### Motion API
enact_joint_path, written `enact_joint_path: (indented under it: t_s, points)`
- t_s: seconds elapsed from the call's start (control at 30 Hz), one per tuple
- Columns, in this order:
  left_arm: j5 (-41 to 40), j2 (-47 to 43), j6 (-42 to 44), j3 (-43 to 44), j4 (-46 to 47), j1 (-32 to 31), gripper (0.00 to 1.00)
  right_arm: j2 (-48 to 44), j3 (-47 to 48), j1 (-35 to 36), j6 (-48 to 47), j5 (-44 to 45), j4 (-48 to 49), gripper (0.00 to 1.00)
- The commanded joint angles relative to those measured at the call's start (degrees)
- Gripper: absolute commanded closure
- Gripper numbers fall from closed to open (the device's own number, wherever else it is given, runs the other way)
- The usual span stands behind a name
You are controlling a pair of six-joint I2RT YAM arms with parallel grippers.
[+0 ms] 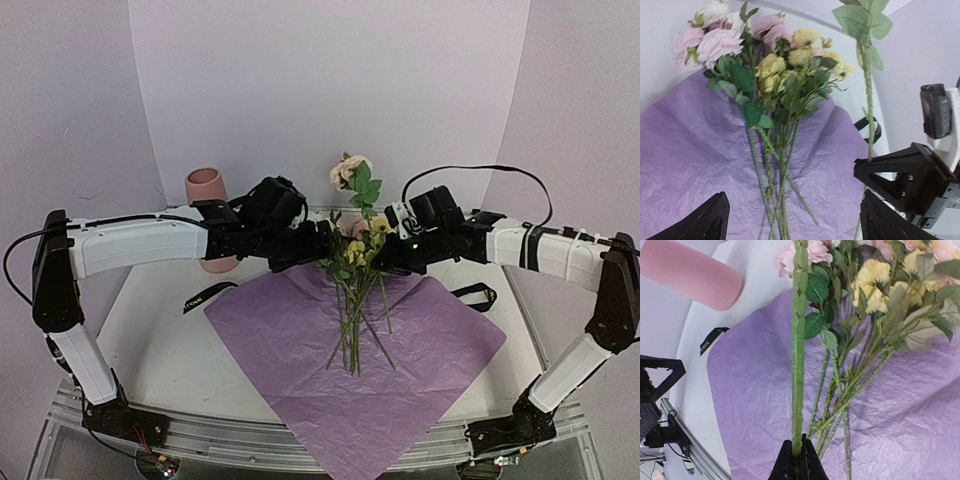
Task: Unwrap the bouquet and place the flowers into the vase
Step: Pick up the fake flower from the wrapping paper.
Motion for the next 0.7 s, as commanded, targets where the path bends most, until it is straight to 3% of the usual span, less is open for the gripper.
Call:
enact_joint_path:
  t_s: [0.0, 0.2, 0.67]
  points:
    - [1.9, -4.7, 2.5, 3.6, 10.7, 0.0, 0.08, -5.2, 0.1, 0.0, -1.7, -5.7, 6.1, 1.00]
    - [2.5, -3.9, 3.1, 6.2, 14.3, 0.0, 0.17, -6.8, -0.2, 0.0, -1.4, -13.3, 10.2, 1.00]
    - [3.3, -3.6, 2.6, 6.6, 19.0, 1.5, 0.23, -6.8, -1.1, 0.0, -2.0, -22.8, 13.2, 1.00]
